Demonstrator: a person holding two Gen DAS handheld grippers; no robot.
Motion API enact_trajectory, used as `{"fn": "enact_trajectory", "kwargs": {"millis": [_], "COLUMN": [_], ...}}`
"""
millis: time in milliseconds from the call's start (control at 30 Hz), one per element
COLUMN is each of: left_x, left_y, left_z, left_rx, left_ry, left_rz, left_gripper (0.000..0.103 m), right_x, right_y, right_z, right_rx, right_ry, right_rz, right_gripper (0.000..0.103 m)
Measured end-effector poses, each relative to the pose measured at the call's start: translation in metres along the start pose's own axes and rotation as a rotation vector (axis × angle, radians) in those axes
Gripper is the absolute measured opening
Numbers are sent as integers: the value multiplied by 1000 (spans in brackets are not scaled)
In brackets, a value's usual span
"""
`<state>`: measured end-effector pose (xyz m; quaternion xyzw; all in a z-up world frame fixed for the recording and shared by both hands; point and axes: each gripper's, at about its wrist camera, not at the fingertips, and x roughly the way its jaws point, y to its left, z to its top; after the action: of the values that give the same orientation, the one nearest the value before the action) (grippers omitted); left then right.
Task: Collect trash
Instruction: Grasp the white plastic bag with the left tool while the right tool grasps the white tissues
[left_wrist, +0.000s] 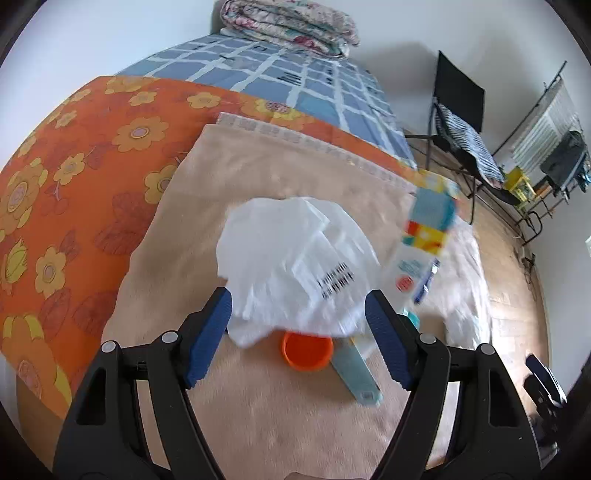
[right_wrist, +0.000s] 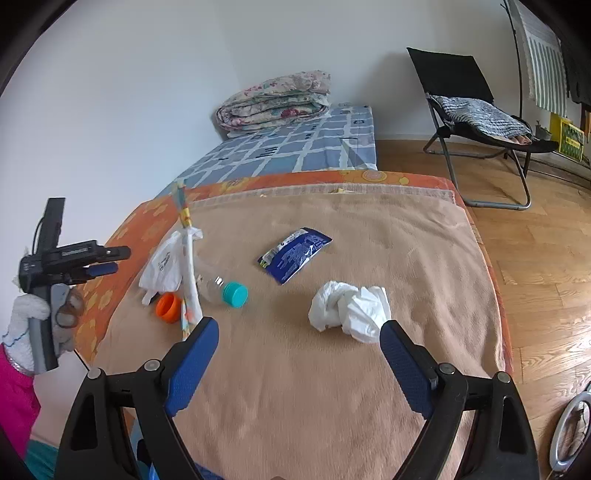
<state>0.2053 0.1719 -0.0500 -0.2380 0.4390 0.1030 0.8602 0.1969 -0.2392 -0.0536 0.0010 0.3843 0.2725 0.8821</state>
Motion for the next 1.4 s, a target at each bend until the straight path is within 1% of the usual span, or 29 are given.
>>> {"fn": "enact_trajectory", "kwargs": {"millis": [133, 267, 367, 500, 567, 667, 733, 767, 900, 933, 1033, 1100, 1200, 1233, 1300, 1367, 1400], "left_x": [24, 40, 51, 66, 71, 76, 79, 81, 86, 86, 85, 85, 84, 83, 76, 71, 66], "left_y": [2, -4, -2, 2, 0, -4, -5, -5, 0, 1, 0, 1, 3, 4, 6, 9, 12], "left_z": [14, 25, 30, 34, 36, 39, 40, 40, 39, 39, 39, 39, 39, 40, 43, 45, 47], "left_rx": [-36, -4, -15, -35, -39, -26, -14, -11, -42, -44, -42, -41, -50, -56, -72, -91, -103], "left_ry": [23, 10, 14, 28, 32, 27, 29, 33, 41, 40, 36, 36, 38, 37, 25, 14, 5], "left_rz": [-5, 48, 58, 59, 45, 50, 70, 78, 75, 72, 69, 64, 51, 45, 28, 6, -10], "left_gripper": [77, 77, 77, 77, 72, 69, 59, 57, 57, 54, 44, 41, 29, 27, 26, 26, 26], "right_x": [13, 31, 47, 74, 88, 103, 111, 116, 131, 134, 140, 144, 145, 146, 147, 148, 148], "right_y": [-3, -13, -30, -73, -90, -99, -97, -95, -82, -80, -78, -77, -74, -73, -69, -66, -64], "right_z": [7, 12, 15, 23, 25, 22, 19, 19, 18, 18, 17, 16, 14, 14, 14, 15, 15], "right_rx": [-5, -13, 12, 201, 292, 344, 341, 332, 272, 260, 251, 255, 236, 228, 209, 198, 193], "right_ry": [7, 31, 64, 131, 170, 212, 233, 242, 265, 268, 272, 280, 279, 279, 282, 291, 293], "right_rz": [1, -15, -48, -39, -19, 9, 10, 8, -9, -17, -40, -44, -54, -56, -59, -52, -40], "right_gripper": [91, 91, 91, 92, 92, 92, 92, 92, 92, 92, 92, 92, 91, 91, 88, 78, 76]}}
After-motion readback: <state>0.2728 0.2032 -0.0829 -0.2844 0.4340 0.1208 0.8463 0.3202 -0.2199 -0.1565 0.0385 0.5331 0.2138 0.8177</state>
